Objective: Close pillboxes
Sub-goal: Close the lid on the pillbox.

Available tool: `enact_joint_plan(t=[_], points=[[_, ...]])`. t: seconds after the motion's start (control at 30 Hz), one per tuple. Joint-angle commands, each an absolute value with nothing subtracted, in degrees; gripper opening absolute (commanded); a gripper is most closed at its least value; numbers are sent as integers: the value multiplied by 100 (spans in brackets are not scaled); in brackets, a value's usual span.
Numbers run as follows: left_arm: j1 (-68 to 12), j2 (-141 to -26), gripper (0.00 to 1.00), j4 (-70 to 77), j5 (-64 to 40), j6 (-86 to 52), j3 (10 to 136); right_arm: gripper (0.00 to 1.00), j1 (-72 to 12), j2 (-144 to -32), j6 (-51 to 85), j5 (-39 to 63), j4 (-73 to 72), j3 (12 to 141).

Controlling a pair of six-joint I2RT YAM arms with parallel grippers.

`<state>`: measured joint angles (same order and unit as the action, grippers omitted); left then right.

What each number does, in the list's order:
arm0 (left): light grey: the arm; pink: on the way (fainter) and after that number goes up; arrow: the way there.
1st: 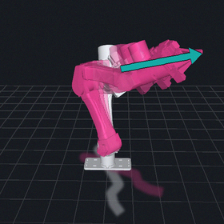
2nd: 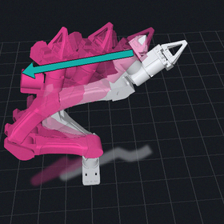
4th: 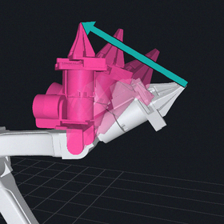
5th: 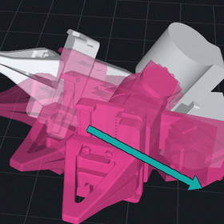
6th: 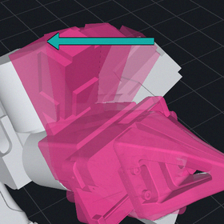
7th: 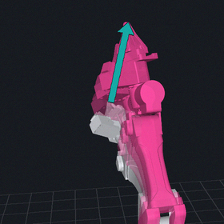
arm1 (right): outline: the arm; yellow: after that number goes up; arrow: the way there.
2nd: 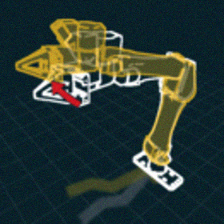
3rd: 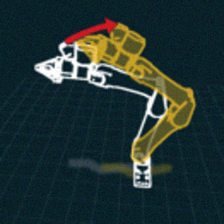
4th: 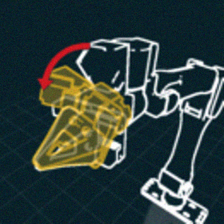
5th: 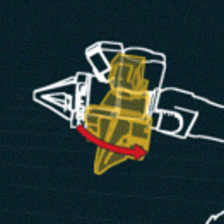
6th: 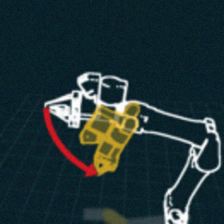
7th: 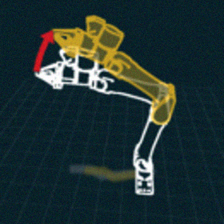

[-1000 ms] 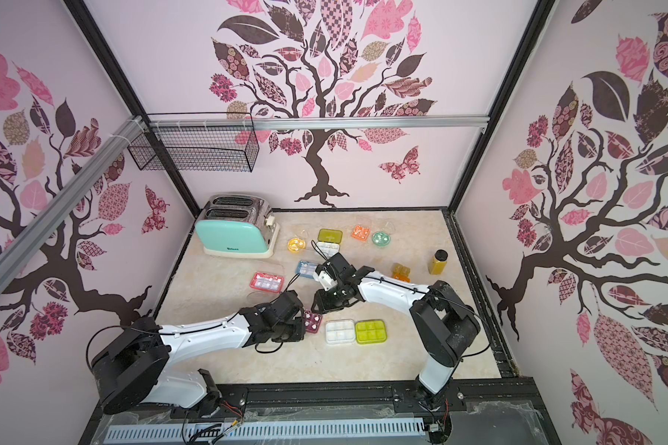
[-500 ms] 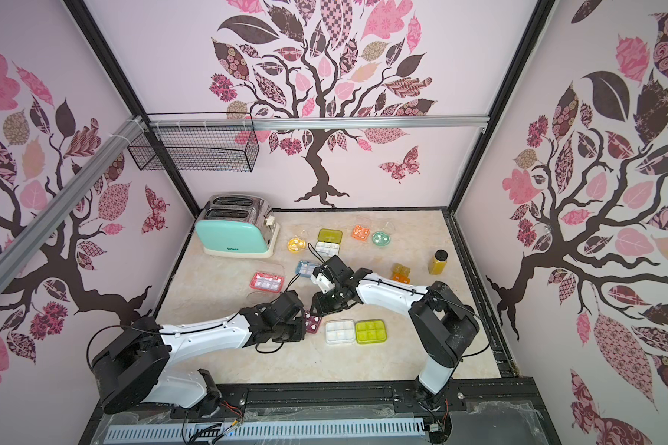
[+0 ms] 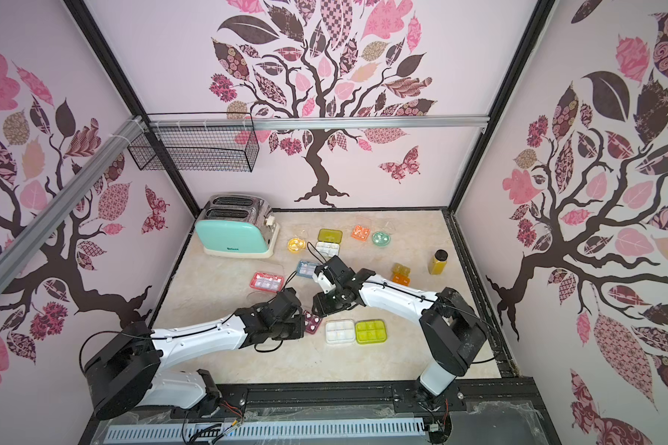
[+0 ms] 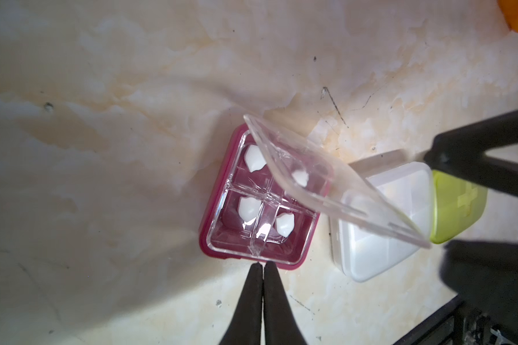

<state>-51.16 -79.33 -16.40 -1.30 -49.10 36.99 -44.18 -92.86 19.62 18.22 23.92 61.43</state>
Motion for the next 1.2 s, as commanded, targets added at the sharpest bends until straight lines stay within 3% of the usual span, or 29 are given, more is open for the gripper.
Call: enact_joint_plan(t=[0.0, 0.3, 1.17], points=[[-5124, -7863, 8, -1625, -28, -4897, 3612, 49, -4437, -9265, 2014, 1591, 2390, 6324], [-5131, -7774, 8, -1904, 176, -4777, 3523, 44, -4430, -9714, 1976, 1677, 2323, 6527], [-5127, -8244, 7, -1574, 33, -4764, 3726, 45, -4473, -9939, 2127, 2273, 1961, 6276]])
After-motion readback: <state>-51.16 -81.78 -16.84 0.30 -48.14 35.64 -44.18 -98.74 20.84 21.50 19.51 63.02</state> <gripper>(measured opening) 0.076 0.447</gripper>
